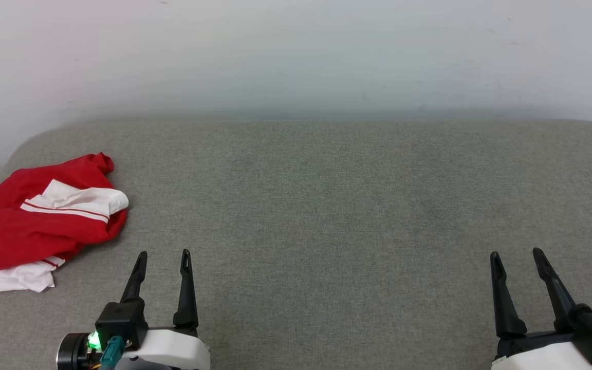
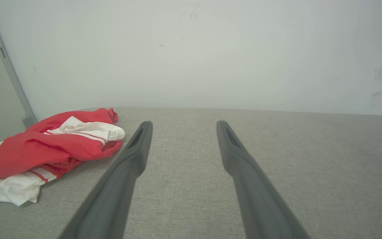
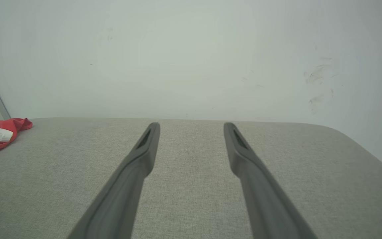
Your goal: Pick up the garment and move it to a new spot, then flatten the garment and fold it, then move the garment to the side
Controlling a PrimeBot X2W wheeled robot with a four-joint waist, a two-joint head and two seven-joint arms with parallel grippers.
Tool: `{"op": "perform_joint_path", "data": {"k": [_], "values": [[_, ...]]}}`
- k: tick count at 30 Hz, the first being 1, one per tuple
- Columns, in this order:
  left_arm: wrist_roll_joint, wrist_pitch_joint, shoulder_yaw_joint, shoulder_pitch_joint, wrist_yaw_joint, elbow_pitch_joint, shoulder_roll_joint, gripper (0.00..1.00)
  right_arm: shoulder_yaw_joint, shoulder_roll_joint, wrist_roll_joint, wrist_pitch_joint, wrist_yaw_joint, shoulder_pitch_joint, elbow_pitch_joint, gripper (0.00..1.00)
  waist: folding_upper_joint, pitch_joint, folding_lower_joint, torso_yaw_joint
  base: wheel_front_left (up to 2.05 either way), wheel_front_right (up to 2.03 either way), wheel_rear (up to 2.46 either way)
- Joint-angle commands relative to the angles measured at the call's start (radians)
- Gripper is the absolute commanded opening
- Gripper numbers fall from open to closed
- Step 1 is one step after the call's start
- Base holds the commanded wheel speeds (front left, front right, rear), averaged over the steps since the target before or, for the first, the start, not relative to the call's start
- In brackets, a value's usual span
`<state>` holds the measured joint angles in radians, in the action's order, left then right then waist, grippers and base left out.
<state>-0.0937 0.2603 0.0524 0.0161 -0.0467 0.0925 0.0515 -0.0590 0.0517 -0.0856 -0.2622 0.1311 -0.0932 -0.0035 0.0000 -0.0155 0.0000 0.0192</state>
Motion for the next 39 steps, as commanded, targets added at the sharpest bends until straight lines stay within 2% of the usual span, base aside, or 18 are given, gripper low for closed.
{"op": "perform_joint_path", "data": {"k": [1,22,39], "values": [[-0.006,0.008,-0.004,0.006,0.003,0.004,-0.001,1.0,-0.003,-0.003,-0.012,-0.004,-0.001,-0.009,0.003,1.0,0.0,0.0,0.0,0.0,0.0,0.0,0.0],[-0.044,0.008,-0.008,0.0,0.007,0.029,-0.002,1.0,-0.004,-0.003,-0.036,-0.004,-0.001,-0.016,0.008,1.0,0.0,-0.001,0.0,0.014,0.0,0.0,0.0],[-0.084,0.005,-0.038,-0.008,-0.014,0.034,-0.001,1.0,0.013,-0.003,-0.021,-0.004,-0.001,-0.012,0.007,1.0,0.0,-0.014,0.0,0.16,0.0,0.0,0.0]]}}
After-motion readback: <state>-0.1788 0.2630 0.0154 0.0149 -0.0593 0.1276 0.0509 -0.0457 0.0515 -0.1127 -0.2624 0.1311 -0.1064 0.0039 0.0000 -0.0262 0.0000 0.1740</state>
